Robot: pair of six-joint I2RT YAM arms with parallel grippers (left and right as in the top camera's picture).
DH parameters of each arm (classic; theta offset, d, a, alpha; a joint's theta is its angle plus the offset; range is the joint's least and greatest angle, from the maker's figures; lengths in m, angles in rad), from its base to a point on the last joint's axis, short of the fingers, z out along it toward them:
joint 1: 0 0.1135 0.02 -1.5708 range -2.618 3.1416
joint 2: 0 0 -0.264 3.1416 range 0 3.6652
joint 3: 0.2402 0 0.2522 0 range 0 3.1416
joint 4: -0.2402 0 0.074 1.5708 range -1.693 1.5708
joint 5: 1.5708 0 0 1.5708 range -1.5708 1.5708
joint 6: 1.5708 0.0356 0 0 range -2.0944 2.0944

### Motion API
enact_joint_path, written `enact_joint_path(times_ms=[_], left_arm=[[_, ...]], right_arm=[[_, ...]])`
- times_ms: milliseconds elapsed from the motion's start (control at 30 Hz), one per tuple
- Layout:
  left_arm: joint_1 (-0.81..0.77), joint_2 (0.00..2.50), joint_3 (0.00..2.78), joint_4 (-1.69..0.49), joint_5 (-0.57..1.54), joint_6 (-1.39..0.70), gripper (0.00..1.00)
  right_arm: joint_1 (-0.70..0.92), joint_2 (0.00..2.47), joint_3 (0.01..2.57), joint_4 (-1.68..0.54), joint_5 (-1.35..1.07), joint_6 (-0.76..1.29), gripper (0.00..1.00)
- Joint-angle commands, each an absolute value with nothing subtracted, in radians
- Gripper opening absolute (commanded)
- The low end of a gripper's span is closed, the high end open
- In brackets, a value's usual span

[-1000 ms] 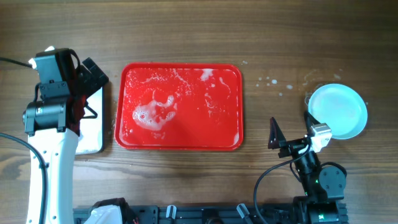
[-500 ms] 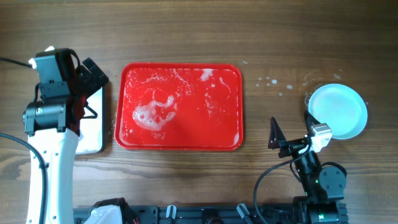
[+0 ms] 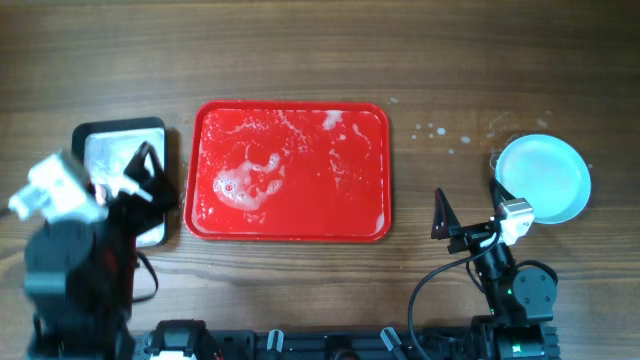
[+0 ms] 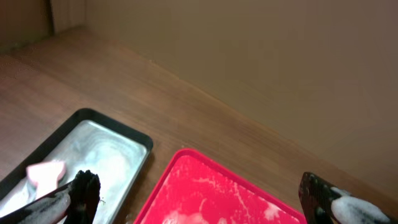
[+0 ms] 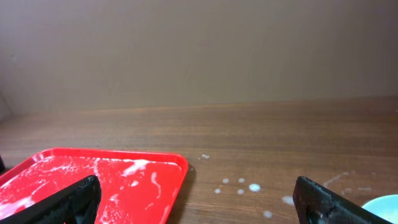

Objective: Clean dirty plates on tray and stack at the side

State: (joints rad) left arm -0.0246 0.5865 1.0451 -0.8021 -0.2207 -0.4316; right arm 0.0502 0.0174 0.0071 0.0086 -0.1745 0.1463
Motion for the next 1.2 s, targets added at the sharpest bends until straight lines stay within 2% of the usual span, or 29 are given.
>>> enact_joint_path(times_ms=[0,267,433,733,1167], left_arm=[[0.018,0.403,0.850,-0.685,-0.216,-0.423,1.00],[0.023,0.125,0.319,-0.208,-0.114,-0.438,1.00],[0.023,0.076,0.145,-0.044,-0.101,-0.454,1.00],[0.023,0.017,0.006,-0.005,-0.106,-0.450,1.00],[0.031,0.004,0.006,-0.064,-0.094,-0.446,1.00]], right_arm=[[0.055,0.005,0.005,0.014,-0.156,0.160,1.00],[0.055,0.005,0.005,0.014,-0.156,0.160,1.00],[0.055,0.005,0.005,0.014,-0.156,0.160,1.00],[0.055,0.005,0.005,0.014,-0.156,0.160,1.00],[0.055,0.005,0.005,0.014,-0.156,0.160,1.00]])
